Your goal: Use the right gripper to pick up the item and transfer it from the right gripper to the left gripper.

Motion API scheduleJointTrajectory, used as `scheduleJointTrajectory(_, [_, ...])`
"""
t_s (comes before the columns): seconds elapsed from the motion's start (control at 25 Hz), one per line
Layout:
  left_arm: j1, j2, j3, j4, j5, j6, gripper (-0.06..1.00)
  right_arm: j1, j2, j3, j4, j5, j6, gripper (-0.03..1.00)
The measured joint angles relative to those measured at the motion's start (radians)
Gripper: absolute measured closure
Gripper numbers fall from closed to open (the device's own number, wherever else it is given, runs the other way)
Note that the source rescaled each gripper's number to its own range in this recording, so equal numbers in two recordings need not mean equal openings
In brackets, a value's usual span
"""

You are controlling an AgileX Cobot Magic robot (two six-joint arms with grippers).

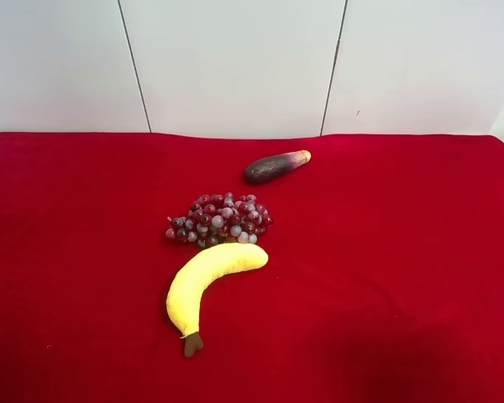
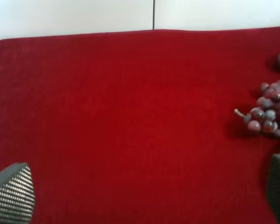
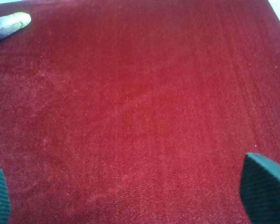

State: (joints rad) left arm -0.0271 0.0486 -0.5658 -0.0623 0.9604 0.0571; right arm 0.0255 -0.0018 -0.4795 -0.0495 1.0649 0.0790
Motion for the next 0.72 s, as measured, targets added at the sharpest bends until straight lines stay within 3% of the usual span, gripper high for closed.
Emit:
scheduleJointTrajectory(0.24, [0.000, -0.051, 0.041, 0.007, 0.093, 0.056, -0.06, 0.000, 0.000, 0.000, 0.000, 0.000, 0.000, 0.01])
scheduleJointTrajectory(0.72, [0.000, -0.054, 0.055, 0.006, 0.100, 0.064, -0.06, 0.000, 0.000, 0.000, 0.000, 0.000, 0.000, 0.01])
